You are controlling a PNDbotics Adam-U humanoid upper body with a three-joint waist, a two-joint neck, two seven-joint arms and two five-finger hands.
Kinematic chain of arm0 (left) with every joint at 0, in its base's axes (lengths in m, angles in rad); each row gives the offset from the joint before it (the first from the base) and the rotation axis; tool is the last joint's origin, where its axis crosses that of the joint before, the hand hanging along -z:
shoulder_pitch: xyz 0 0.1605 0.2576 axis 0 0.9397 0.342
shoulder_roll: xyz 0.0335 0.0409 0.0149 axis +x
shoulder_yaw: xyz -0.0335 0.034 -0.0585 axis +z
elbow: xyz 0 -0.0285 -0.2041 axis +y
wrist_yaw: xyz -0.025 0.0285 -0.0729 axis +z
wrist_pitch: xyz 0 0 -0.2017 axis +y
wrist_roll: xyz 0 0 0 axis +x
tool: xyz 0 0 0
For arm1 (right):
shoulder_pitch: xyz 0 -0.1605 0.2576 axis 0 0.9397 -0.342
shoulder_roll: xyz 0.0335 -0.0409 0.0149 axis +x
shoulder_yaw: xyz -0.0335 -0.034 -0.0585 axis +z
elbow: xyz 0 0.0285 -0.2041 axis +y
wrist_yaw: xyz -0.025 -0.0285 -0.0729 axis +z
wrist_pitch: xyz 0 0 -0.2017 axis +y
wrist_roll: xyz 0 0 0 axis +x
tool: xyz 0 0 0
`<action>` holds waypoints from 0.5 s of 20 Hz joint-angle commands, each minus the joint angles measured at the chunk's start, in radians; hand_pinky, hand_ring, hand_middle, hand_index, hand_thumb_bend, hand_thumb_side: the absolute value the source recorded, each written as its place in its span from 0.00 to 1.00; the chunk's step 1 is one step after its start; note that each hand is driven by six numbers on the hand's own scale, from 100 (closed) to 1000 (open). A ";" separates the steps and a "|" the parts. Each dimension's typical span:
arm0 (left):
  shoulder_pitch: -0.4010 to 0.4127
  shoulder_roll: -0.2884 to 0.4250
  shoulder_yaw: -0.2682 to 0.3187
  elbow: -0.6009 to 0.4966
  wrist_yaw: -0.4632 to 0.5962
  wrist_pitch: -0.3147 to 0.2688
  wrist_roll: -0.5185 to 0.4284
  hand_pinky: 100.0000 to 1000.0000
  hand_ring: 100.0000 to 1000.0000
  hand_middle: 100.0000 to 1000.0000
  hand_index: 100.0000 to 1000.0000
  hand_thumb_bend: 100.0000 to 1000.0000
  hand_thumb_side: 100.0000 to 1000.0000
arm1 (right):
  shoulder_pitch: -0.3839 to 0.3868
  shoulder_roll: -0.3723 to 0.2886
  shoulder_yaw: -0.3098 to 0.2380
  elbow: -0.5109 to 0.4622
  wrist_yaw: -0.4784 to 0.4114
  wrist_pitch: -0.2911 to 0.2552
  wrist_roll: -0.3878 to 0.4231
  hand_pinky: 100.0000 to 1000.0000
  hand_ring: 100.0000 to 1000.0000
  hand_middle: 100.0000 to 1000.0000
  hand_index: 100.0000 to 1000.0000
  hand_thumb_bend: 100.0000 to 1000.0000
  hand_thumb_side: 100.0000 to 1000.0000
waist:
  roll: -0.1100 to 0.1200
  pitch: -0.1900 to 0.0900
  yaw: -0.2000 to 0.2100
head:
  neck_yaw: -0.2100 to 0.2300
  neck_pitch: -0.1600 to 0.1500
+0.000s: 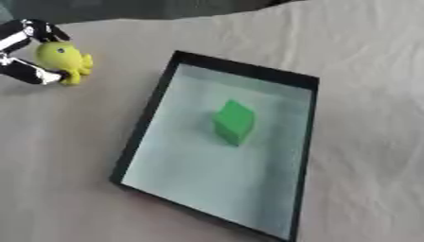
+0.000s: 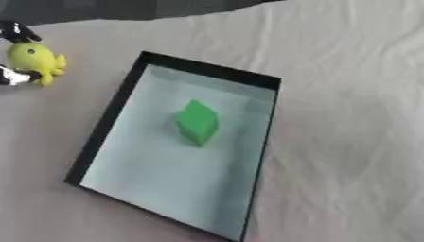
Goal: Pick up objects on the table and place them in the box.
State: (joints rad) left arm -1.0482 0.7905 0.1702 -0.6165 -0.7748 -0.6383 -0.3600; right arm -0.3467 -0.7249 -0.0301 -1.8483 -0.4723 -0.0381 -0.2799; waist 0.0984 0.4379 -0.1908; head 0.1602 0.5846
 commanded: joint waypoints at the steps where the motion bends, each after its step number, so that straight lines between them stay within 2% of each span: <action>1: -0.007 0.031 0.004 0.003 -0.029 0.009 0.012 0.76 0.73 0.72 0.78 0.31 0.00 | -0.013 -0.014 -0.006 -0.006 0.007 -0.003 0.007 1.00 0.95 0.98 0.86 0.00 0.54 | -0.005 -0.018 0.000 | 0.004 -0.016; 10: 0.002 0.030 -0.001 0.024 -0.084 0.021 0.033 0.76 0.73 0.71 0.75 0.28 0.00 | -0.011 -0.010 -0.004 -0.001 0.013 -0.002 0.013 1.00 0.95 0.98 0.86 0.00 0.55 | -0.004 -0.014 -0.004 | 0.003 -0.019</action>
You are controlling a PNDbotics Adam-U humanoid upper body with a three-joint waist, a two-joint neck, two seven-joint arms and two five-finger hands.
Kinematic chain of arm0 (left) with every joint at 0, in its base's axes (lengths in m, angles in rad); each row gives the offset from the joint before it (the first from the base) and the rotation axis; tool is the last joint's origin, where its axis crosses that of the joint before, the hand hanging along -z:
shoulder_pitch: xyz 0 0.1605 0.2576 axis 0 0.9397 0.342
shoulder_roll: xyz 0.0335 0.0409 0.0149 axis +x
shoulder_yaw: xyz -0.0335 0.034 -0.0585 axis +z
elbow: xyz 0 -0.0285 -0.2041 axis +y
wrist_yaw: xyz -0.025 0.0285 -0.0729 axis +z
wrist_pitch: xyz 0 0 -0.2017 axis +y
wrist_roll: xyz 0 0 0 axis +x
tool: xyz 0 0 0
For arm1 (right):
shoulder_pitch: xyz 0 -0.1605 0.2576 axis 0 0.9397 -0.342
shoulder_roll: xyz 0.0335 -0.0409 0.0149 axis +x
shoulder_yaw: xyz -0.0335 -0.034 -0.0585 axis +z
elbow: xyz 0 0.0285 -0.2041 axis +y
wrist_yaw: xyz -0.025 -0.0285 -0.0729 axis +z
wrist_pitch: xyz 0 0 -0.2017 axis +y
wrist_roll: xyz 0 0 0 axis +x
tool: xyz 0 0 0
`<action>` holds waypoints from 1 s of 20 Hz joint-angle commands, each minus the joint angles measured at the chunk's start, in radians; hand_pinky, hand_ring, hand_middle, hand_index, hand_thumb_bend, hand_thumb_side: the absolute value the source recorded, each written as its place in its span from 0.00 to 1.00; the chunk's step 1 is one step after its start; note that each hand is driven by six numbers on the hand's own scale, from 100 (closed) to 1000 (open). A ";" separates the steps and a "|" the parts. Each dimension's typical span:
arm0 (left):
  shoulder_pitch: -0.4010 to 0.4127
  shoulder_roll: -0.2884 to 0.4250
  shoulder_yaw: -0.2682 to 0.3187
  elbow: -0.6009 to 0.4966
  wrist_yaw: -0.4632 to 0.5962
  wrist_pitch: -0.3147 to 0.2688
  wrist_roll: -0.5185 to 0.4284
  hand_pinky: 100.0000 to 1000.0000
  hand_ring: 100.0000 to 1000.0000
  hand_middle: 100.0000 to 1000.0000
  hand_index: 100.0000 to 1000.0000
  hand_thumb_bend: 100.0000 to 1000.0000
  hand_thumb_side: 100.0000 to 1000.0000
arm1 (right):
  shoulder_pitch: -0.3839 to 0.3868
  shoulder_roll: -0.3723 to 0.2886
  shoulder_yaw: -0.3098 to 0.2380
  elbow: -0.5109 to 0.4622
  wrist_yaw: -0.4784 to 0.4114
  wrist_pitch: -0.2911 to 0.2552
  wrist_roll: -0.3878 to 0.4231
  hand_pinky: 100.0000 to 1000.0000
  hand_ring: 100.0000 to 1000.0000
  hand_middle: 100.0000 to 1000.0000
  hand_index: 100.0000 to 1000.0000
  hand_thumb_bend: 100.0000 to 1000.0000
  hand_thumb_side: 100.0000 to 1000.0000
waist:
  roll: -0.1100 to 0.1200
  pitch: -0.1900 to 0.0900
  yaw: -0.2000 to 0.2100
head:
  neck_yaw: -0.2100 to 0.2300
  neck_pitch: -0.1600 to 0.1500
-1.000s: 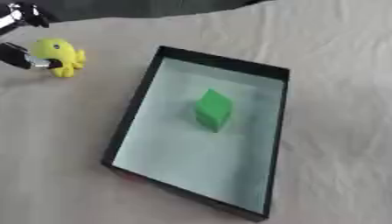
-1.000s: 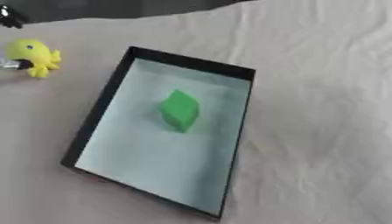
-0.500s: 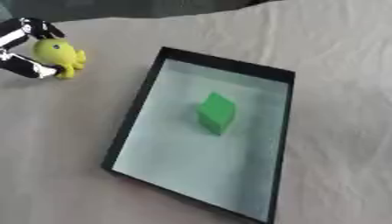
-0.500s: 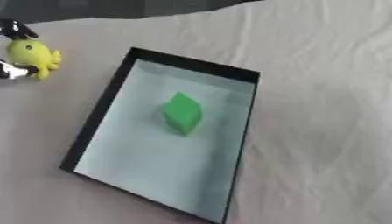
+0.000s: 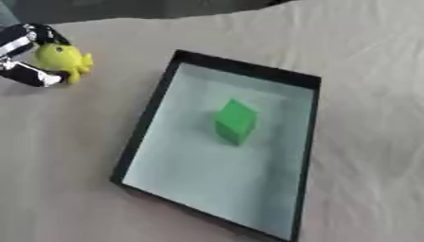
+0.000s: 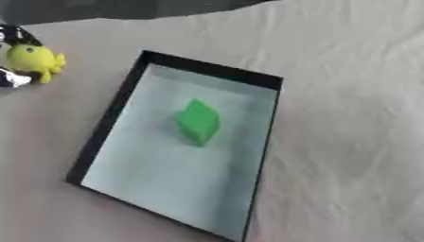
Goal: Pick up objects on the table and place them in the box.
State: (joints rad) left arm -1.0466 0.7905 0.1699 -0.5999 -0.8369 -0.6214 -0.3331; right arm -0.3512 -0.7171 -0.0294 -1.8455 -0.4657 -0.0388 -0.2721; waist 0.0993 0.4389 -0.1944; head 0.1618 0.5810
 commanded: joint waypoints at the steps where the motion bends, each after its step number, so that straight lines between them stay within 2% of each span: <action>1: 0.000 0.030 -0.001 0.009 -0.027 0.005 0.010 0.76 0.73 0.71 0.76 0.28 0.00 | -0.007 -0.018 -0.004 -0.003 0.007 -0.002 0.007 1.00 0.95 0.98 0.86 0.00 0.55 | -0.005 -0.015 -0.002 | 0.002 -0.017; 5: 0.001 0.029 -0.001 0.000 -0.071 0.014 0.062 0.74 0.71 0.69 0.76 0.31 0.00 | -0.010 -0.014 -0.001 -0.003 0.006 -0.001 0.013 1.00 0.95 0.98 0.86 0.00 0.56 | -0.004 -0.013 -0.007 | 0.006 -0.031; 7: 0.000 0.027 -0.002 -0.004 -0.104 0.016 0.098 0.71 0.69 0.65 0.76 0.32 0.00 | -0.011 -0.013 0.000 -0.003 0.006 0.000 0.015 1.00 0.95 0.98 0.86 0.00 0.56 | -0.003 -0.010 -0.011 | 0.008 -0.037; 11: 0.003 0.025 -0.010 -0.005 -0.185 0.000 0.160 0.68 0.66 0.61 0.73 0.38 0.00 | -0.013 -0.009 0.003 -0.002 0.007 0.002 0.020 1.00 0.95 0.98 0.86 0.00 0.57 | -0.001 -0.005 -0.016 | 0.009 -0.046; 15: 0.005 0.023 -0.016 0.001 -0.264 -0.012 0.214 0.64 0.62 0.59 0.69 0.45 0.00 | -0.011 -0.005 0.004 0.001 0.011 0.004 0.023 1.00 0.95 0.98 0.86 0.00 0.58 | 0.000 -0.001 -0.018 | 0.006 -0.047; 20: 0.007 0.023 -0.015 0.007 -0.328 0.002 0.287 0.58 0.56 0.57 0.67 0.46 0.00 | -0.009 -0.002 0.006 0.004 0.015 0.006 0.026 1.00 0.95 0.98 0.86 0.00 0.60 | 0.000 0.002 -0.017 | 0.003 -0.046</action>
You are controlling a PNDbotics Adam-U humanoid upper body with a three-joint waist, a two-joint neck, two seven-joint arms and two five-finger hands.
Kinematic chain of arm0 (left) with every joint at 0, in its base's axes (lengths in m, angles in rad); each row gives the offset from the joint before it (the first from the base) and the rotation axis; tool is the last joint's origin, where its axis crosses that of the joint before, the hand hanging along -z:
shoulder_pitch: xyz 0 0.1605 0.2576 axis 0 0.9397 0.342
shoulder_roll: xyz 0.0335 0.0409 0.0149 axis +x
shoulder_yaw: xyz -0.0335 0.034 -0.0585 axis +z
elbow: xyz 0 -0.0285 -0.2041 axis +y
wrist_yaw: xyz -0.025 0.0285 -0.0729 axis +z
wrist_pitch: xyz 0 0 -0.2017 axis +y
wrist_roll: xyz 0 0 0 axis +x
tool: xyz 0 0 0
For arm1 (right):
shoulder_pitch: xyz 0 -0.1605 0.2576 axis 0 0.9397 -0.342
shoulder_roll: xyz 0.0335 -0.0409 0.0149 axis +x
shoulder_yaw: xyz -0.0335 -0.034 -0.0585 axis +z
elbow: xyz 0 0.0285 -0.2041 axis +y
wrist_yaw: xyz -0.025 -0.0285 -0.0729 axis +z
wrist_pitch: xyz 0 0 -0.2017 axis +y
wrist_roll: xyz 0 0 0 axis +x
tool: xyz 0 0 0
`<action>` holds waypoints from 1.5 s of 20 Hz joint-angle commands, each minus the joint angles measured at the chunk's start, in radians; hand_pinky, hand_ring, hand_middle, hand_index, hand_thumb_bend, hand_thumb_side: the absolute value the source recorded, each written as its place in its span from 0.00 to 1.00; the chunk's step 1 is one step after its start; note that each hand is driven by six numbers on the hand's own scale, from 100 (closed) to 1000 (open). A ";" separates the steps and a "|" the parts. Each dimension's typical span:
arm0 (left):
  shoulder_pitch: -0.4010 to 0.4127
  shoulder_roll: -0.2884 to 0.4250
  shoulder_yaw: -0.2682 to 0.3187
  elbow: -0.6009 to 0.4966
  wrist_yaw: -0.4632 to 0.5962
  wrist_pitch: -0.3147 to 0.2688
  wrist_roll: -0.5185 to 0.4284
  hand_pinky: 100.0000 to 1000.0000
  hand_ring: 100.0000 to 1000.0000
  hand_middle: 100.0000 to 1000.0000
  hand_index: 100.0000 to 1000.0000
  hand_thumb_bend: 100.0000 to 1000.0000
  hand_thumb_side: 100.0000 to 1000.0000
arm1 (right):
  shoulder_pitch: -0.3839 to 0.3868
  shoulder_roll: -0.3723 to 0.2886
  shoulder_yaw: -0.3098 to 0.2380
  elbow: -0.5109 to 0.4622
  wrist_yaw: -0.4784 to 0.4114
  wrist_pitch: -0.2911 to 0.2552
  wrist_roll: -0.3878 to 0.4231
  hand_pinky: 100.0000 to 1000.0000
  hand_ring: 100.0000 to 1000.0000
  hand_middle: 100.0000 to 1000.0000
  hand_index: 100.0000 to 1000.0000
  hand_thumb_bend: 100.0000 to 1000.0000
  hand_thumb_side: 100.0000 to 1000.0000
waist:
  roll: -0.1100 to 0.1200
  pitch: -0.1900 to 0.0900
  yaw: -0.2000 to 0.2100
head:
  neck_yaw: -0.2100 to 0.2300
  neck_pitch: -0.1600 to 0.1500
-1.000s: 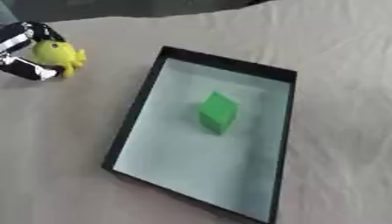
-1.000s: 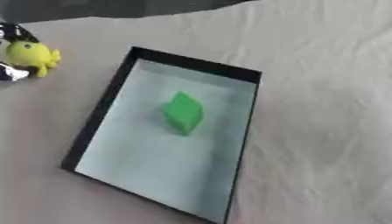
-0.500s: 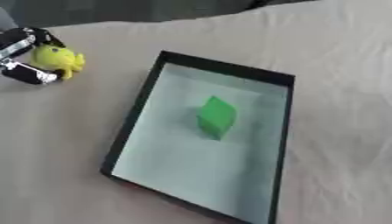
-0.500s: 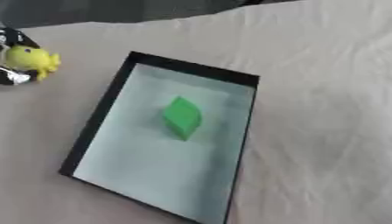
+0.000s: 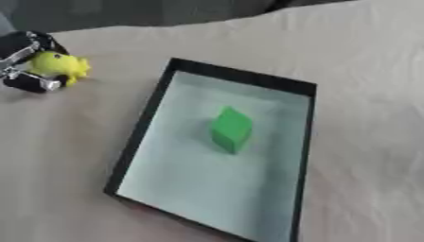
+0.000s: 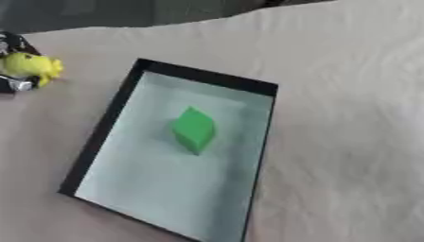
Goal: Pick up objects on the table and place them in the box.
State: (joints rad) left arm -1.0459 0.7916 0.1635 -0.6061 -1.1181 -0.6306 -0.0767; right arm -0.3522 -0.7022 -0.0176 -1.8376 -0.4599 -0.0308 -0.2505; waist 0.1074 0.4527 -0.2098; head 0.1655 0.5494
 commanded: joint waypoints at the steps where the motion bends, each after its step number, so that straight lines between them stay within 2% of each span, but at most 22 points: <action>1: 0.007 0.022 -0.008 0.013 -0.058 0.016 0.048 0.57 0.55 0.56 0.65 0.44 0.00 | -0.008 -0.016 -0.005 -0.003 0.010 -0.002 0.005 1.00 0.95 0.98 0.86 0.00 0.60 | -0.008 -0.011 -0.001 | -0.002 -0.015; 6: 0.008 0.018 -0.003 0.016 -0.048 0.020 0.130 0.46 0.46 0.47 0.53 0.35 0.00 | -0.003 -0.011 -0.005 0.001 0.014 0.000 0.007 1.00 0.95 0.98 0.86 0.00 0.61 | -0.010 -0.011 0.001 | -0.007 -0.006; 8: 0.008 0.020 -0.003 0.006 -0.030 0.018 0.162 0.46 0.45 0.46 0.51 0.33 0.00 | 0.002 -0.011 -0.006 0.004 0.015 0.000 0.007 1.00 0.95 0.98 0.86 0.00 0.62 | -0.012 -0.014 0.004 | -0.008 0.003; 9: 0.007 0.021 -0.002 0.001 -0.019 0.017 0.176 0.46 0.44 0.45 0.50 0.23 0.00 | 0.003 -0.012 -0.006 0.005 0.016 0.000 0.006 1.00 0.95 0.98 0.86 0.00 0.63 | -0.013 -0.016 0.006 | -0.009 0.008; 10: 0.007 0.022 -0.002 -0.004 -0.008 0.015 0.186 0.45 0.43 0.45 0.50 0.33 0.00 | 0.005 -0.012 -0.007 0.006 0.016 0.000 0.006 1.00 0.95 0.98 0.86 0.00 0.62 | -0.014 -0.019 0.009 | -0.010 0.013; 11: 0.006 0.024 -0.004 -0.010 0.001 0.011 0.192 0.45 0.43 0.45 0.49 0.33 0.00 | 0.008 -0.013 -0.007 0.006 0.015 -0.001 0.006 1.00 0.95 0.98 0.86 0.00 0.62 | -0.015 -0.023 0.012 | -0.012 0.018; 22: -0.001 0.034 -0.011 -0.126 0.113 -0.043 0.164 0.43 0.41 0.46 0.50 0.31 0.00 | 0.028 -0.031 -0.016 0.002 -0.008 -0.011 0.002 1.00 0.95 0.98 0.86 0.00 0.60 | -0.030 -0.072 0.041 | -0.034 0.062; 30: 0.006 0.030 -0.044 -0.200 0.164 -0.036 0.119 0.42 0.41 0.46 0.50 0.27 0.00 | 0.039 -0.047 -0.021 -0.002 -0.033 -0.018 -0.004 1.00 0.95 0.98 0.86 0.00 0.58 | -0.040 -0.112 0.065 | -0.046 0.086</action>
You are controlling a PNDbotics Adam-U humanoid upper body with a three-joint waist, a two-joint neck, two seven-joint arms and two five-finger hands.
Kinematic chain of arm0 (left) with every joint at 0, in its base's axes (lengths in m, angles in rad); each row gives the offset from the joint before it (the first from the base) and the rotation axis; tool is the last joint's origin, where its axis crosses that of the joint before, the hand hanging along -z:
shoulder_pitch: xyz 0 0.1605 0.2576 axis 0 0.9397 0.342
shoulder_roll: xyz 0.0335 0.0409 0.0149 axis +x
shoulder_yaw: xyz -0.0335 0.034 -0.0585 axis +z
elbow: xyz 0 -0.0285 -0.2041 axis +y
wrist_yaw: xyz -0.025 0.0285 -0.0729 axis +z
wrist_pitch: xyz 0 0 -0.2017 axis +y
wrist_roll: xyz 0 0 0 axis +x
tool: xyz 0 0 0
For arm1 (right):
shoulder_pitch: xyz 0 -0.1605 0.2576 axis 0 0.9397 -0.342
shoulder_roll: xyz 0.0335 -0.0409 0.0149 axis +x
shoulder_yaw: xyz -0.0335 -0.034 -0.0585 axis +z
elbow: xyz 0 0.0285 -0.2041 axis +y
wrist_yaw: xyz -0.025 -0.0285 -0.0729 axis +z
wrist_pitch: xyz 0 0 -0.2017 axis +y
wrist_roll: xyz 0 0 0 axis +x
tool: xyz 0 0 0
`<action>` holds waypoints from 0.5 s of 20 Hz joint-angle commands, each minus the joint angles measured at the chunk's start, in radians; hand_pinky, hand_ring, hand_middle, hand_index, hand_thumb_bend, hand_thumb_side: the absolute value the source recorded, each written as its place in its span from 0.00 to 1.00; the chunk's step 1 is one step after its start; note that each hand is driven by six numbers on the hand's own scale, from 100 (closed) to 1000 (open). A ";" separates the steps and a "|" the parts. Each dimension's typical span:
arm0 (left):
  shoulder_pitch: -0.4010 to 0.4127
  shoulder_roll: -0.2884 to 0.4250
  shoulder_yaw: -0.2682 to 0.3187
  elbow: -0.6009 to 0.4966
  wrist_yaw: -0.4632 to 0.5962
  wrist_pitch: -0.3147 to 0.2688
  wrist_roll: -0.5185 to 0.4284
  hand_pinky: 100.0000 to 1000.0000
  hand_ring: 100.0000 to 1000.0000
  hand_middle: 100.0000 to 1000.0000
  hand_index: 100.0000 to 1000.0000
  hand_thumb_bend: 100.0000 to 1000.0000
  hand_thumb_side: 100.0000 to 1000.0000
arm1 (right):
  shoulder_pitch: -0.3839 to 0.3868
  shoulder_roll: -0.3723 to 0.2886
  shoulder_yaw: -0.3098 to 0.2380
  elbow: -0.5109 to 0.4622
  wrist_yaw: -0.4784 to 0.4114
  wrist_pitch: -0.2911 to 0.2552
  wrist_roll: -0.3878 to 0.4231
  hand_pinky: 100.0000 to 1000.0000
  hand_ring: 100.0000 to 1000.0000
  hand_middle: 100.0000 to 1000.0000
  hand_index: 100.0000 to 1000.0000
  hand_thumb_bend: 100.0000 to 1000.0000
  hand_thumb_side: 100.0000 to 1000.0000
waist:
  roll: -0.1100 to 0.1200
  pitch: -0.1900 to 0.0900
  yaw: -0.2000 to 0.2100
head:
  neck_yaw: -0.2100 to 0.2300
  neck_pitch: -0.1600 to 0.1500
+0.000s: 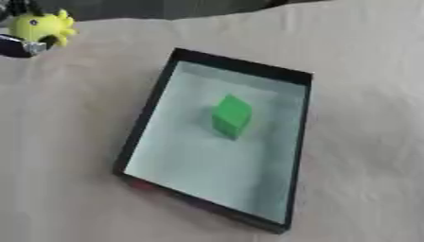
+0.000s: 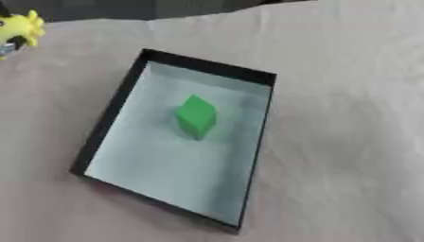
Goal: Pick up objects on the table and place them in the box.
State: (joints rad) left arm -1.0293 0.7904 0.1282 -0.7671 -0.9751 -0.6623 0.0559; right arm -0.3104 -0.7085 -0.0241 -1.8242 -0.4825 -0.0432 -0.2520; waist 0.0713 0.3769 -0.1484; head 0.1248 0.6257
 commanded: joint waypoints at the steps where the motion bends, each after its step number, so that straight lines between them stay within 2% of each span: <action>1: -0.009 0.030 -0.014 -0.049 0.031 -0.010 -0.021 0.42 0.41 0.46 0.50 0.27 0.00 | 0.000 -0.043 -0.016 -0.016 -0.012 -0.007 -0.003 1.00 0.95 0.98 0.86 0.00 0.58 | -0.006 -0.042 0.008 | -0.007 0.014; 5: 0.003 0.019 -0.058 -0.110 0.072 -0.045 -0.064 0.43 0.42 0.47 0.51 0.29 0.00 | 0.010 -0.057 -0.026 -0.021 -0.024 -0.014 -0.012 1.00 0.95 0.98 0.86 0.00 0.56 | -0.012 -0.063 0.024 | -0.023 0.037; 10: 0.004 -0.068 -0.134 -0.239 0.093 -0.084 -0.147 0.44 0.44 0.48 0.52 0.33 0.00 | 0.021 -0.097 -0.053 -0.027 -0.051 -0.035 -0.037 1.00 0.95 0.97 0.86 0.00 0.53 | -0.030 -0.101 0.052 | -0.053 0.089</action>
State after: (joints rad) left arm -1.0110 0.7162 0.0073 -0.9605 -0.8926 -0.7382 -0.0714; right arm -0.2857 -0.7570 -0.0566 -1.8331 -0.5214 -0.0720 -0.2813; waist 0.0428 0.3036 -0.0946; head 0.0809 0.7015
